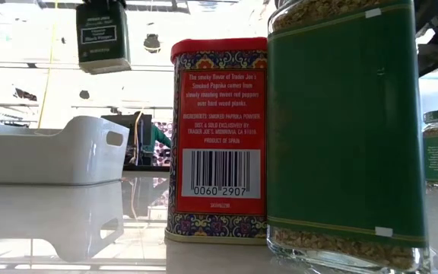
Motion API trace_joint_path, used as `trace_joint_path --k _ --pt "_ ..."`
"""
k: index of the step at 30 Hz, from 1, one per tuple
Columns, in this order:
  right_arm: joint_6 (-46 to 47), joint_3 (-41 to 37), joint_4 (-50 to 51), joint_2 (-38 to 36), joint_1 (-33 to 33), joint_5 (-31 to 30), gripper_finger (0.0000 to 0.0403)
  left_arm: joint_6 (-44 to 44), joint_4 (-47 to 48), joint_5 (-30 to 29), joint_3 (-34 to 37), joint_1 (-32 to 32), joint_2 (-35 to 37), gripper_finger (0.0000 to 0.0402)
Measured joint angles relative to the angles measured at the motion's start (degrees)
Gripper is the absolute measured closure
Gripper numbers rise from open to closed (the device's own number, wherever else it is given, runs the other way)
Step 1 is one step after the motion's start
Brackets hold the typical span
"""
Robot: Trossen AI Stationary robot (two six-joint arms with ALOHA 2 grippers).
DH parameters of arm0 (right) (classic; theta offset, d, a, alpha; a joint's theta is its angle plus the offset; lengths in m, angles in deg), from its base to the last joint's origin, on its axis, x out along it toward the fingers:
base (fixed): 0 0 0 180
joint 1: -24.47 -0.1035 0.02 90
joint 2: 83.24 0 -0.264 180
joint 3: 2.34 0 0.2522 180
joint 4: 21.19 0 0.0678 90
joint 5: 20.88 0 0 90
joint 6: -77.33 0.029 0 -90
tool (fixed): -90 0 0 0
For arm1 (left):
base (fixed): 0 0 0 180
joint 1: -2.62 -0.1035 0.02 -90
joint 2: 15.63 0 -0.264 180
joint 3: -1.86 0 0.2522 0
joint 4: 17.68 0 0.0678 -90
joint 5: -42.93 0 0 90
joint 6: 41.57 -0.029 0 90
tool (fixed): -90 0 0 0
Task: Sort spices by type
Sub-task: Put the black seasoning can into the gray bin
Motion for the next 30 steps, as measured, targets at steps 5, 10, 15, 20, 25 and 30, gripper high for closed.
trace_joint_path --k 5,10,15,20,25,30 --pt "-0.1 0.0 -2.5 0.0 1.6 0.0 0.0123 -4.4 5.0 -1.8 6.3 -3.5 9.0 0.0263" --pt "-0.1 0.0 -4.0 0.0 3.4 0.0 0.0123 -7.6 4.7 1.7 16.1 -5.7 16.9 0.028" --pt "-0.1 0.0 -5.5 0.0 4.9 0.0 0.0123 -11.6 3.5 5.7 24.5 -7.7 20.7 0.0281" --pt "-0.1 0.0 -7.7 0.0 6.1 0.0 0.0123 -16.5 1.9 6.0 30.4 -9.8 22.2 0.0277" --pt "0.0 0.0 -9.0 0.0 6.9 0.0 0.0123 -20.5 -0.2 6.0 33.3 -12.2 22.2 0.0275" --pt "0.0 0.0 -9.1 0.0 7.6 0.0 0.0123 -22.3 -2.9 6.0 35.2 -15.2 21.4 0.0273"
